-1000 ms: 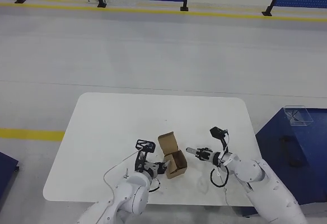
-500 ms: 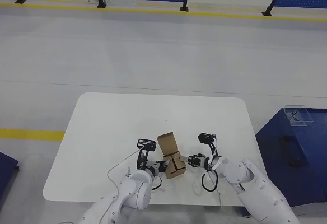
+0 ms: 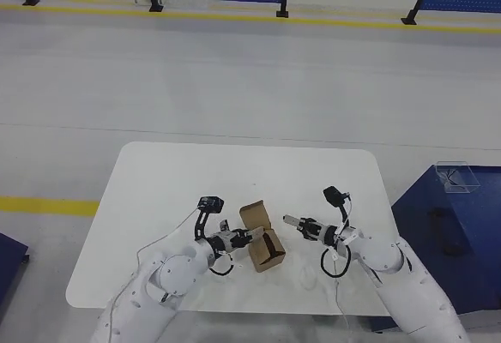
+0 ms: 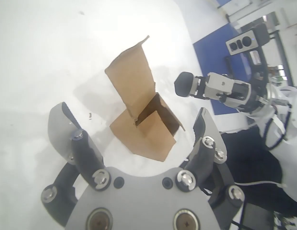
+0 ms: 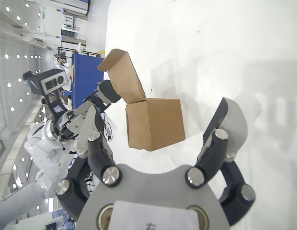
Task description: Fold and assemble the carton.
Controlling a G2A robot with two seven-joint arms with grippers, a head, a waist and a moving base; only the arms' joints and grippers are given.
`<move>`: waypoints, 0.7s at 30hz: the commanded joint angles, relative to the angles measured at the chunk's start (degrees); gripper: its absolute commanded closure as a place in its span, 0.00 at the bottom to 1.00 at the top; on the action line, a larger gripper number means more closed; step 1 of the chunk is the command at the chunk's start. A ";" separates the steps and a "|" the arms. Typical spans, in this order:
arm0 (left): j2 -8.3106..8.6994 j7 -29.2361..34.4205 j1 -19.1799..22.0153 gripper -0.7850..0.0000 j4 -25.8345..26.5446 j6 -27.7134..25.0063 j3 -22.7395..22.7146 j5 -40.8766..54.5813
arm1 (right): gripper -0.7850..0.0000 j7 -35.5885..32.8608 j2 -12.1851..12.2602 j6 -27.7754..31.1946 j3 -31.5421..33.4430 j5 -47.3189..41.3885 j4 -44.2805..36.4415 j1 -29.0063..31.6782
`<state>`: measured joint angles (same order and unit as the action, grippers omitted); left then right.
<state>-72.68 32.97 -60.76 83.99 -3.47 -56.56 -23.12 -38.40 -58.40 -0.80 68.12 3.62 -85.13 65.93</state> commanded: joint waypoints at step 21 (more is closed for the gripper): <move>-2.96 -3.42 6.59 1.00 -16.06 -11.41 3.14 11.09 | 0.00 1.29 0.50 -2.86 5.99 -5.11 -2.71 5.19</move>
<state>-75.73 30.74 -53.20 67.12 -14.84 -53.08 -12.08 -37.07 -57.90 -3.79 74.12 -1.54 -87.82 71.11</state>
